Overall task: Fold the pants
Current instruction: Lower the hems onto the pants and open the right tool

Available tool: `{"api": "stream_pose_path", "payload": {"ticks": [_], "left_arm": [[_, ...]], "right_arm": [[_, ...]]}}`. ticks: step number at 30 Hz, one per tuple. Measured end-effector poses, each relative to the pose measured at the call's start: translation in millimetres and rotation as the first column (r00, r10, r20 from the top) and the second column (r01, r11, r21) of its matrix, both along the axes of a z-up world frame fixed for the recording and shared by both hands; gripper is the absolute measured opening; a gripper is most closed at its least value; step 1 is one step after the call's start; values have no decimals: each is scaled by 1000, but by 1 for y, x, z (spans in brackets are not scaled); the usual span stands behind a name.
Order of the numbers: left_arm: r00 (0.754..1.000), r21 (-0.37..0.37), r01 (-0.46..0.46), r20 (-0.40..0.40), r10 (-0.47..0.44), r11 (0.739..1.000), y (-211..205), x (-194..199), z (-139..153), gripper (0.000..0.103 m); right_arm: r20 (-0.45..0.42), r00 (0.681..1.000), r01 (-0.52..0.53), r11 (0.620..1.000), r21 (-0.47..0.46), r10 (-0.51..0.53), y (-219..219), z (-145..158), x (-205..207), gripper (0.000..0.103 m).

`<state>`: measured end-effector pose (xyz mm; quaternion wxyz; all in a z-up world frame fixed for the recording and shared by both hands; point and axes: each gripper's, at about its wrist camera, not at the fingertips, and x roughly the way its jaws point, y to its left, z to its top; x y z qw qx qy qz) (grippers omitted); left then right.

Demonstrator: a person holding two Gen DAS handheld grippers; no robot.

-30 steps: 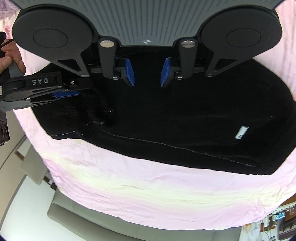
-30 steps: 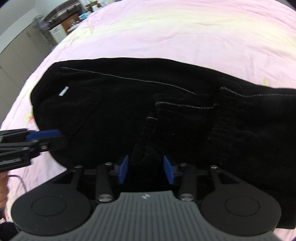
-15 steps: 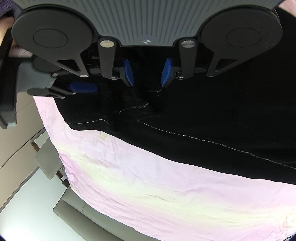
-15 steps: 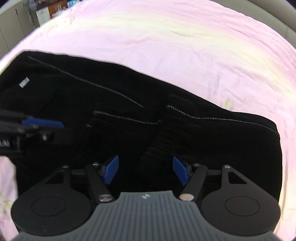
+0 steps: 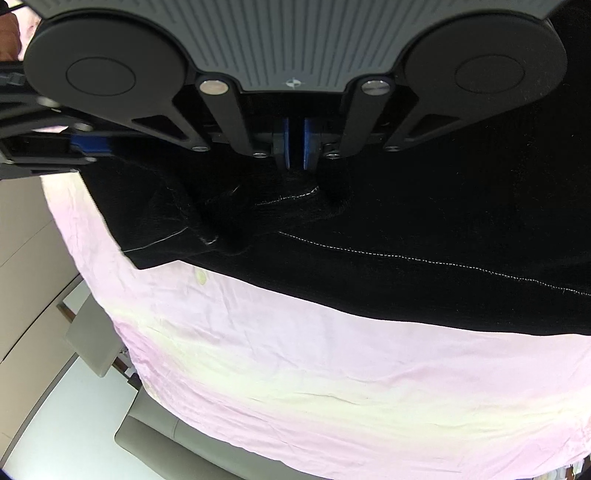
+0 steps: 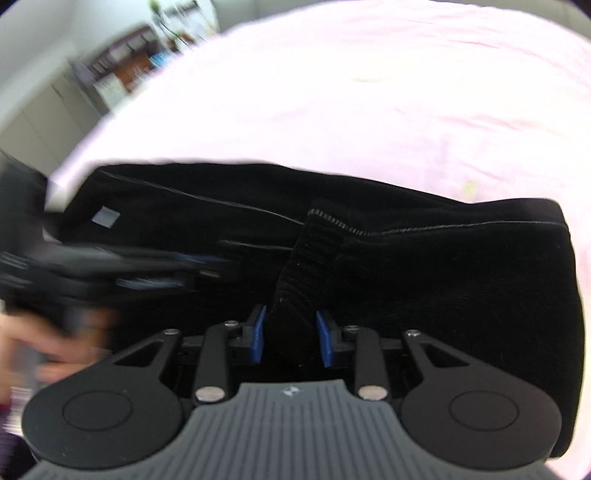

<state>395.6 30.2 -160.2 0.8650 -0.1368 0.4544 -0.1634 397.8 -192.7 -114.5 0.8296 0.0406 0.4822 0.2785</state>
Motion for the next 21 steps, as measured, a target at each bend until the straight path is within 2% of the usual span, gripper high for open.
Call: {"api": "stream_pose_path", "payload": {"ticks": [3, 6, 8, 9, 10, 13, 17, 18, 21], "left_arm": [[998, -52, -59, -25, 58, 997, 17, -4, 6, 15], [996, -63, -90, -29, 88, 994, 35, -14, 18, 23], [995, -63, -94, -35, 92, 994, 41, -17, 24, 32], [995, -63, -96, -38, 94, 993, 43, -20, 27, 42], [994, -68, -100, -39, 98, 993, 44, -20, 28, 51], [994, -78, -98, -47, 95, 992, 36, -14, 28, 65], [994, -79, -94, -65, 89, 992, 17, -8, 22, 71], [993, -66, -93, -72, 89, 993, 11, -6, 19, 75], [989, 0, -98, -108, 98, 995, -3, -3, 12, 76]], "right_arm": [[22, 999, -33, 998, 49, 32, 16, 17, -12, 25], [29, 999, -16, 999, 40, 14, 31, 8, -20, 25], [1, 1000, 11, 998, 67, -11, 29, -3, -19, 25], [-5, 1000, 12, 998, 61, -12, 36, -12, -17, 25], [-6, 1000, 10, 999, 45, -10, 41, -18, -18, 25], [-26, 1000, 7, 999, -32, -8, 52, -43, -19, 27], [-16, 1000, -4, 1000, -16, 3, 57, -44, -19, 37], [-22, 1000, -4, 1000, -3, 4, 59, -44, -18, 46], [-8, 1000, -19, 1000, -13, 19, 59, -34, -20, 52]]}}
